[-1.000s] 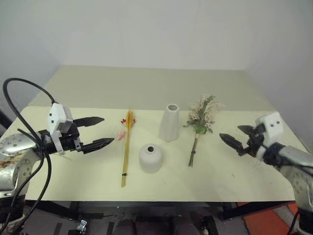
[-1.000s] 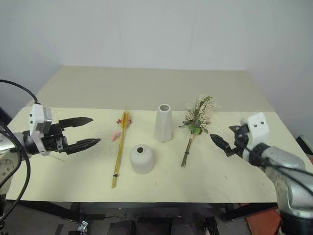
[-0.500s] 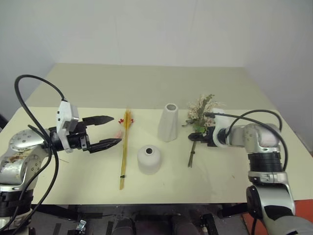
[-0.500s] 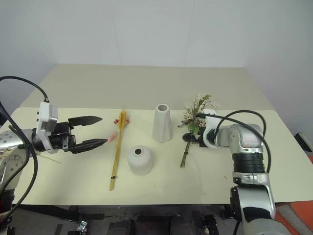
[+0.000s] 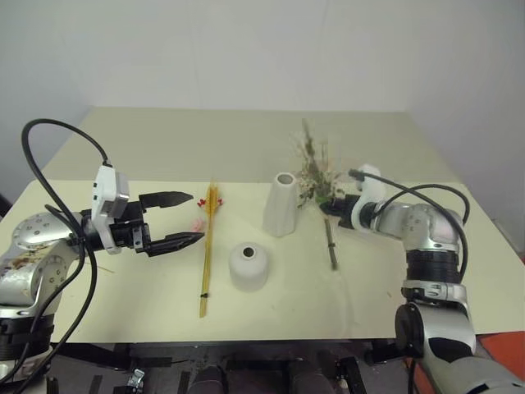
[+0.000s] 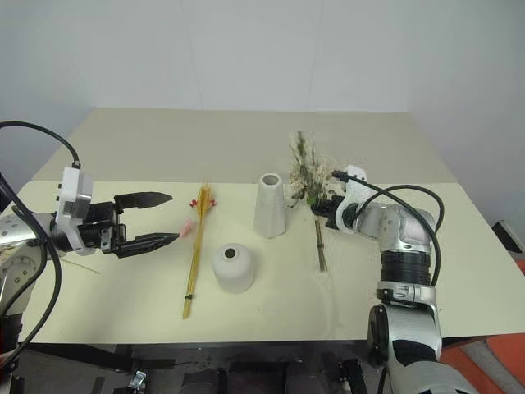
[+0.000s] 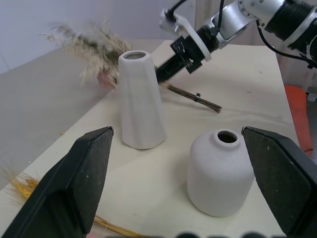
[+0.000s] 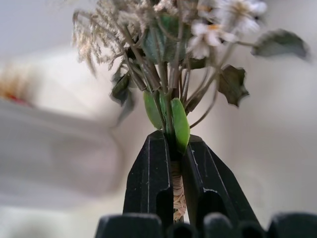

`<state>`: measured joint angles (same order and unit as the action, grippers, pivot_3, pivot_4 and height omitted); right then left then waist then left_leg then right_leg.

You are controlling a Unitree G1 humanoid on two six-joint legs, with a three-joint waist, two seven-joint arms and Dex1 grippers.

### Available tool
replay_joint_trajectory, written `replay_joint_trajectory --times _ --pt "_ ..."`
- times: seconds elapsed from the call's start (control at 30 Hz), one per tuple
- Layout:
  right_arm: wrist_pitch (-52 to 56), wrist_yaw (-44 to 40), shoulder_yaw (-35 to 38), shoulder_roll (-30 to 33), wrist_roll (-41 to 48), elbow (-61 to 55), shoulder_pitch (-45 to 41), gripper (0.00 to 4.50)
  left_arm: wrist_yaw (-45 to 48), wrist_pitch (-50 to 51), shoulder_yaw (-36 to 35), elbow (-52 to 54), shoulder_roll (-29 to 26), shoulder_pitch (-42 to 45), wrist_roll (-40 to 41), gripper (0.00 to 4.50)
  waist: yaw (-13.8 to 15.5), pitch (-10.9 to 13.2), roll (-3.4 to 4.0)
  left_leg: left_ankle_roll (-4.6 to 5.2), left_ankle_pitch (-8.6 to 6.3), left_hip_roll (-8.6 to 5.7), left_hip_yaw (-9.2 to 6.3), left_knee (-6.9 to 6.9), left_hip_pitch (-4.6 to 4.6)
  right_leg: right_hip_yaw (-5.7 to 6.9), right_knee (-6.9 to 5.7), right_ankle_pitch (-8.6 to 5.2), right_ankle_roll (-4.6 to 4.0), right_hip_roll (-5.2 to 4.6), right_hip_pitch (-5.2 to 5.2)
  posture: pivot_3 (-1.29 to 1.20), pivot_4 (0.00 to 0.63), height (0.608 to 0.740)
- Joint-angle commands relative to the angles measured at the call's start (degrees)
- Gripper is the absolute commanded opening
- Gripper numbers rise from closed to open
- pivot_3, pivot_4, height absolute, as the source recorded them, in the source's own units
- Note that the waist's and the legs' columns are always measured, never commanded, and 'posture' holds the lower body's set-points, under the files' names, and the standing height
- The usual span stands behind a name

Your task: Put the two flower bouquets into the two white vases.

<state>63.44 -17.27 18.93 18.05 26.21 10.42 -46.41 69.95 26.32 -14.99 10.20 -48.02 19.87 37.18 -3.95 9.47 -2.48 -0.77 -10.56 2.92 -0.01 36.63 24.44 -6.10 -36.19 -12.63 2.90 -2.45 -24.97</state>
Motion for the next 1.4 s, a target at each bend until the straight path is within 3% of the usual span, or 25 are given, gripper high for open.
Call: replay_joint_trajectory --times 0.03,0.3,0.43,0.6,1.4 --pt "-8.36 0.57 4.2 -0.63 2.44 -6.84 -0.65 0.09 0.67 -1.2 -0.12 -0.79 -0.79 2.31 0.28 4.5 -0.01 0.02 0.03 0.0 0.0 0.0 0.0 0.0 0.02 0.0 0.01 0.0 0.0 0.0 -0.01 0.0 0.15 0.74" --pt "-24.47 -0.12 4.72 -3.56 6.22 -16.93 -7.35 0.09 2.46 -0.52 1.0 -2.92 -0.37 5.8 1.11 4.5 -0.39 0.27 0.43 0.0 0.0 0.01 0.01 0.0 -0.01 -0.03 -0.08 -0.01 0.03 0.02 -0.08 0.0 0.15 0.74" --pt "-36.59 -1.78 -5.72 -7.83 -0.62 -18.3 -9.62 0.09 2.63 -0.76 2.01 -4.13 -0.35 6.98 0.23 4.5 -0.59 0.29 0.45 0.0 0.0 0.02 -0.01 -0.02 -0.04 -0.03 -0.2 0.04 -0.13 0.04 -0.09 0.0 0.15 0.74" --pt "-44.12 -2.73 -12.63 -11.24 -4.92 -15.92 -8.17 0.09 2.58 -1.07 2.27 -4.36 -0.24 7.13 0.11 4.5 -0.85 0.29 0.45 -0.01 0.01 0.01 -0.01 -0.01 -0.07 -0.03 -0.51 -0.01 -0.2 0.04 -0.18 0.0 0.15 0.74" --pt "-48.12 -2.51 -16.27 -12.18 -6.67 -13.8 -2.04 0.09 1.24 -1.03 1.13 -2.58 -1.08 4.57 0.18 4.5 -0.14 0.29 0.45 -0.03 0.03 0.01 -0.03 0.01 -0.09 0.0 -0.6 -0.03 -0.25 0.04 -0.19 0.0 0.15 0.74"
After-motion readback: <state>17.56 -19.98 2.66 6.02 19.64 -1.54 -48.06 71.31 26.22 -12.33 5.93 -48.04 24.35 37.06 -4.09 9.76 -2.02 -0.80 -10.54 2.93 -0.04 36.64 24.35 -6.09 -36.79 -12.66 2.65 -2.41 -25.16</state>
